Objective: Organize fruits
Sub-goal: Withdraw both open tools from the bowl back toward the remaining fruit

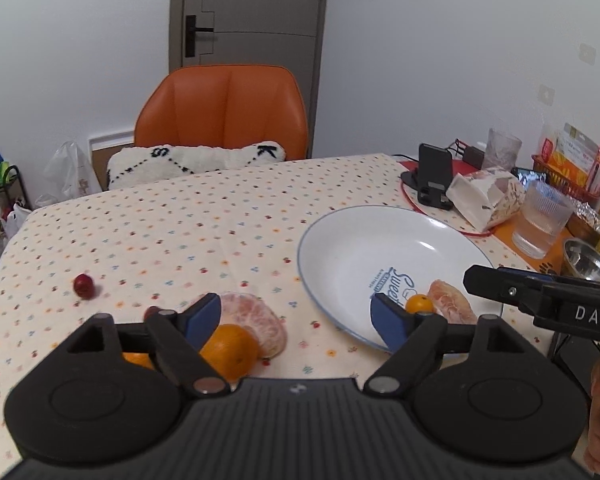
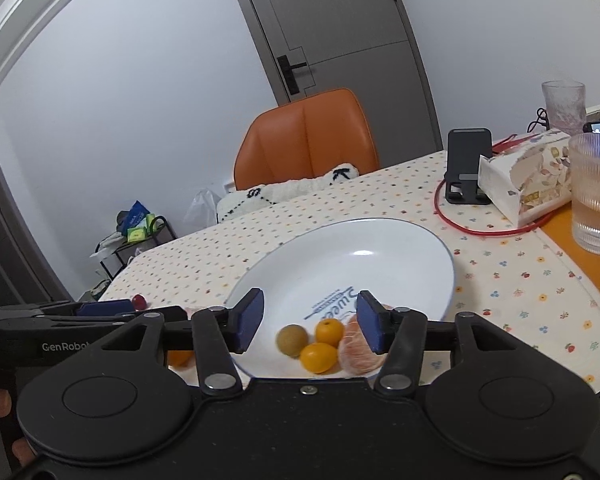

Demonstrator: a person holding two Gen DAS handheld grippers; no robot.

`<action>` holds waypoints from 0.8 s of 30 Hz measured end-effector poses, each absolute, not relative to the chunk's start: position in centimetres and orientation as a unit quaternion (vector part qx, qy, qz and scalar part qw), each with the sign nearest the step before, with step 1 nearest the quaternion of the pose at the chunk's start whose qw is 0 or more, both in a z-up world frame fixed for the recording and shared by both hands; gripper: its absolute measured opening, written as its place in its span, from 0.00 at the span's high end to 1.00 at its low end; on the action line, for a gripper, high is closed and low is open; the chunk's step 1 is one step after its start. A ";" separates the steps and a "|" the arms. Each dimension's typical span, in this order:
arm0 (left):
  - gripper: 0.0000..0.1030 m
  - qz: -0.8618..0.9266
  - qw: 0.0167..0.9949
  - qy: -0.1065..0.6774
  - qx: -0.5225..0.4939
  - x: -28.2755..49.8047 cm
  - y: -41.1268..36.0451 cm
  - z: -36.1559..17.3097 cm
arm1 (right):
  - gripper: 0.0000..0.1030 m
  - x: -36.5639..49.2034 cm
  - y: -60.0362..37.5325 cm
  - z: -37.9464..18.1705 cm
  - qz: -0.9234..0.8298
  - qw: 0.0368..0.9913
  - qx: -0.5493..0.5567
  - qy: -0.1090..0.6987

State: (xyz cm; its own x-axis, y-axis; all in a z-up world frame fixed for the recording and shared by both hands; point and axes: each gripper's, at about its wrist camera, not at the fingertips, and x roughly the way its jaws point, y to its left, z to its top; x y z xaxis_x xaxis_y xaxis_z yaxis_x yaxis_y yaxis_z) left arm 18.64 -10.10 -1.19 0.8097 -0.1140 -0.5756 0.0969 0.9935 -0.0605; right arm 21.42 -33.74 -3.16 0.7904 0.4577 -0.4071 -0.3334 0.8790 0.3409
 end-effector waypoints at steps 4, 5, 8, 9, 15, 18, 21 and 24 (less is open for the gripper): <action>0.21 -0.045 0.954 0.298 -0.011 17.7 -9.2 -0.8 | 0.46 21.0 -33.3 -2.8 0.216 0.936 0.131 0.244; 0.21 -0.043 0.954 0.297 -0.013 17.5 -9.0 -0.7 | 0.43 20.9 -33.1 -2.8 0.217 0.936 0.131 0.244; 0.20 -0.037 0.954 0.296 -0.016 16.7 -8.3 -0.5 | 0.37 20.4 -32.5 -2.5 0.220 0.936 0.130 0.241; 0.19 -0.035 0.955 0.295 -0.015 16.4 -8.0 -0.4 | 0.37 20.3 -32.3 -2.5 0.221 0.936 0.130 0.241; 0.13 -0.017 0.958 0.287 -0.017 14.9 -6.4 0.0 | 0.32 19.7 -31.1 -2.2 0.231 0.934 0.129 0.241; 0.12 -0.008 0.958 0.286 -0.021 14.2 -5.5 0.1 | 0.28 19.4 -30.4 -2.0 0.237 0.933 0.125 0.241; 0.12 0.003 0.958 0.284 -0.025 13.5 -4.5 0.2 | 0.24 19.1 -29.7 -1.9 0.245 0.931 0.123 0.240; 0.12 0.016 0.959 0.280 -0.030 12.9 -3.4 0.3 | 0.20 18.8 -28.8 -1.9 0.256 0.929 0.118 0.241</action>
State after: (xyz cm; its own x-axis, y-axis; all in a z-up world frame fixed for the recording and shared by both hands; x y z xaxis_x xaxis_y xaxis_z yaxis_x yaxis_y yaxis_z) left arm 12.87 -3.43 0.25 0.8425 0.0143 -0.5384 -0.0482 0.9976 -0.0490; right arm 18.83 -28.81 -1.85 0.7529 0.5324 -0.3869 -0.4183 0.8409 0.3433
